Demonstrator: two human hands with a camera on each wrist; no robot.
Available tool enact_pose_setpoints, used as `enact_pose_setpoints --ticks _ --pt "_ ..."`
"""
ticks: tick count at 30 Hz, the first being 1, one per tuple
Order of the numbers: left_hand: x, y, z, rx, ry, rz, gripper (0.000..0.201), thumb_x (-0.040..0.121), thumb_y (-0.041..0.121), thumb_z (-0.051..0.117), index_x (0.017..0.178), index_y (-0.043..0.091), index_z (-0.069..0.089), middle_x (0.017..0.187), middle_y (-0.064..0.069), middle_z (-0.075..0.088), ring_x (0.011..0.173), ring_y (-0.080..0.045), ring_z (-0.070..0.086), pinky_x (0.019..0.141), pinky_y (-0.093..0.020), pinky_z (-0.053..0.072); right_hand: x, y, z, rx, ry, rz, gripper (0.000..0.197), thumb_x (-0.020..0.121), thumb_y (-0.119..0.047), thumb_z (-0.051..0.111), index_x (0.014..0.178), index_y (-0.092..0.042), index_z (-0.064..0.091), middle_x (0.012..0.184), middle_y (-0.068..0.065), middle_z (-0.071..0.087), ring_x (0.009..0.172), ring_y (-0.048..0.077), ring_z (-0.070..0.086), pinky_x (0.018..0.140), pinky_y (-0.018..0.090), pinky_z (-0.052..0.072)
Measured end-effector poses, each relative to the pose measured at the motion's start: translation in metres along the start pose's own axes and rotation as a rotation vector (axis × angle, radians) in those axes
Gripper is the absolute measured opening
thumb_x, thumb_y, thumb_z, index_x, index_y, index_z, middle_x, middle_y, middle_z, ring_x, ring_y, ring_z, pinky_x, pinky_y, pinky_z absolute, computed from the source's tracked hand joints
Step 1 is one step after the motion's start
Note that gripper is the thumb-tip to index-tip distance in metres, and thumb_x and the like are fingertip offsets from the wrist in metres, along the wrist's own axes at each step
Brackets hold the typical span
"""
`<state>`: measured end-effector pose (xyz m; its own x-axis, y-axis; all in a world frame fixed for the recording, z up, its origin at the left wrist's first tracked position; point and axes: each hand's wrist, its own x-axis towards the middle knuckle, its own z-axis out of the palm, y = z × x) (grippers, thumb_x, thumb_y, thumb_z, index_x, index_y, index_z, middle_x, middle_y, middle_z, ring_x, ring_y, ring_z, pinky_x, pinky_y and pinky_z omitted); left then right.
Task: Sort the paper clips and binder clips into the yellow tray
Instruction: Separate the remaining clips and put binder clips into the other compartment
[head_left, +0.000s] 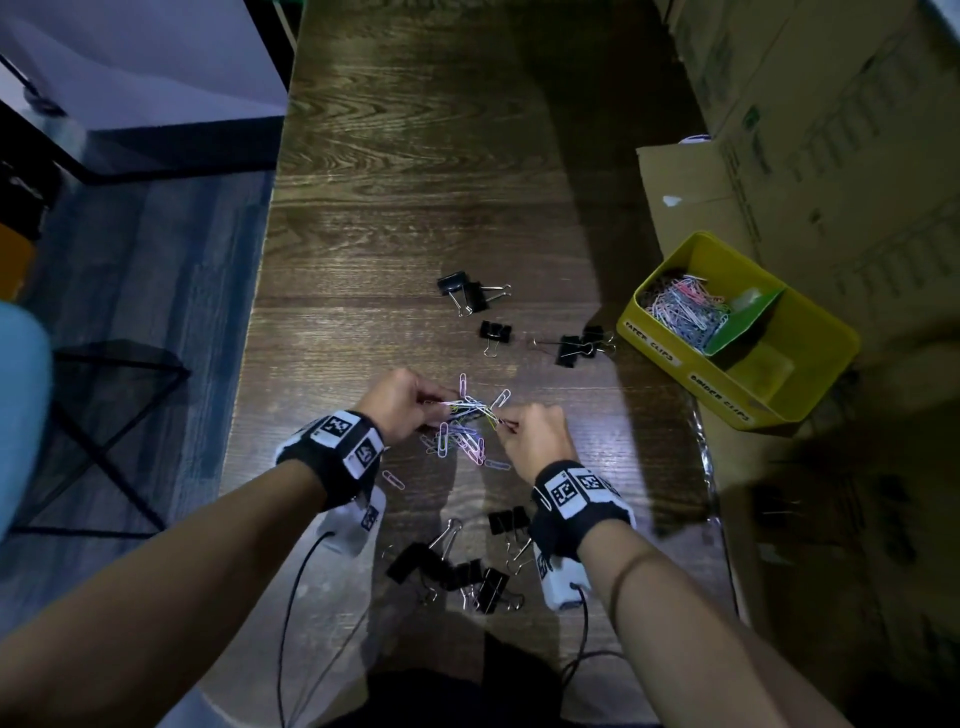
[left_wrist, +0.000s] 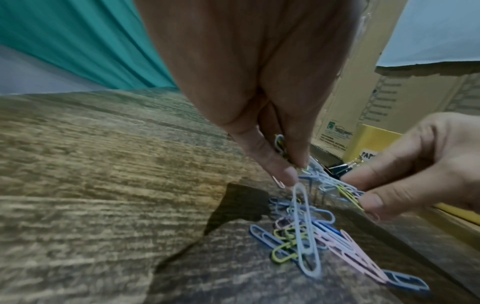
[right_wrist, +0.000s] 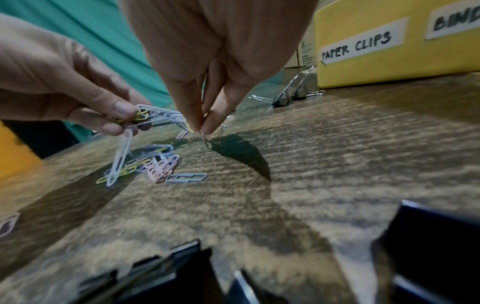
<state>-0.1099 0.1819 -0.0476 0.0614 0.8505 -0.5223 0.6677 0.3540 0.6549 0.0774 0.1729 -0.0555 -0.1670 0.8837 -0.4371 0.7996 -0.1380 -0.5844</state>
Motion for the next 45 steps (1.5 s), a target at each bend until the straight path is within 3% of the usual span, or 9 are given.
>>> enact_pose_setpoints --ticks 8,13,21,25,29,32,36,39,45 --pt "0.009 0.017 -0.009 -0.381 0.062 -0.026 0.016 0.076 0.006 0.072 0.09 0.014 0.073 0.073 -0.005 0.074 0.066 -0.014 0.069 0.074 -0.026 0.056 -0.004 0.024 -0.029 0.397 0.13 0.03 0.023 0.082 -0.006 0.069 0.104 -0.012 0.071 0.101 0.007 0.072 0.087 0.016 0.069 0.09 0.031 0.054" --pt "0.019 0.07 -0.015 -0.667 0.009 0.106 0.019 0.075 -0.009 0.065 0.09 0.003 0.069 0.068 -0.006 0.073 0.058 -0.013 0.067 0.065 -0.021 0.057 -0.02 0.029 -0.085 0.797 0.327 -0.011 0.029 0.076 0.009 0.069 0.104 0.004 0.066 0.099 0.001 0.068 0.076 -0.008 0.066 0.076 0.007 0.05" --pt "0.068 0.186 0.005 -0.829 -0.102 0.205 0.017 0.078 -0.01 0.062 0.091 0.0 0.067 0.071 -0.008 0.072 0.065 -0.016 0.069 0.065 -0.021 0.058 -0.01 0.049 -0.177 0.919 0.641 -0.11 0.035 0.075 0.006 0.071 0.108 -0.002 0.063 0.093 0.002 0.071 0.083 0.003 0.067 0.082 0.019 0.053" --pt "0.095 0.231 0.037 -0.635 -0.089 0.209 0.013 0.078 -0.01 0.065 0.091 -0.007 0.066 0.069 -0.014 0.067 0.057 -0.015 0.064 0.065 -0.025 0.057 0.017 0.063 -0.203 0.811 0.725 -0.02 0.031 0.078 0.0 0.07 0.109 0.0 0.067 0.095 0.002 0.067 0.074 0.002 0.064 0.074 0.011 0.052" --pt "0.118 0.247 0.061 -0.292 -0.149 0.224 0.016 0.08 0.007 0.07 0.095 0.002 0.071 0.088 -0.018 0.07 0.083 -0.03 0.068 0.083 -0.043 0.056 0.046 0.077 -0.209 0.549 0.584 0.068 0.031 0.085 -0.009 0.066 0.116 -0.006 0.065 0.112 0.004 0.068 0.097 0.009 0.064 0.092 0.023 0.051" --pt "0.123 0.244 0.06 -0.048 -0.16 0.25 0.017 0.085 0.016 0.064 0.101 0.015 0.072 0.095 -0.013 0.072 0.089 -0.029 0.068 0.081 -0.043 0.056 0.059 0.086 -0.207 0.463 0.44 0.107 0.036 0.087 -0.013 0.064 0.123 -0.011 0.06 0.119 0.003 0.066 0.104 0.008 0.062 0.099 0.029 0.047" --pt "0.107 0.223 0.041 -0.232 -0.07 0.25 0.018 0.089 0.003 0.055 0.095 0.013 0.069 0.088 -0.01 0.071 0.082 -0.027 0.07 0.083 -0.045 0.055 0.047 0.089 -0.203 0.501 0.418 0.023 0.034 0.088 -0.009 0.061 0.122 -0.011 0.061 0.12 0.002 0.065 0.103 0.006 0.061 0.097 0.027 0.048" --pt "0.089 0.182 0.028 0.166 -0.07 0.427 0.026 0.083 -0.001 0.054 0.089 0.018 0.07 0.079 -0.003 0.072 0.072 -0.013 0.068 0.08 -0.037 0.056 0.033 0.088 -0.192 0.533 0.452 -0.052 0.026 0.089 -0.01 0.062 0.114 -0.011 0.067 0.107 -0.004 0.067 0.095 0.007 0.063 0.092 0.026 0.051" --pt "0.067 0.102 0.058 0.846 -0.38 0.65 0.055 0.08 0.003 0.046 0.132 0.023 0.048 0.139 0.002 0.047 0.127 -0.02 0.044 0.1 -0.039 0.043 0.013 0.072 -0.156 0.504 0.387 -0.189 0.018 0.086 -0.007 0.064 0.099 -0.014 0.073 0.092 -0.006 0.07 0.087 0.01 0.067 0.084 0.025 0.054"
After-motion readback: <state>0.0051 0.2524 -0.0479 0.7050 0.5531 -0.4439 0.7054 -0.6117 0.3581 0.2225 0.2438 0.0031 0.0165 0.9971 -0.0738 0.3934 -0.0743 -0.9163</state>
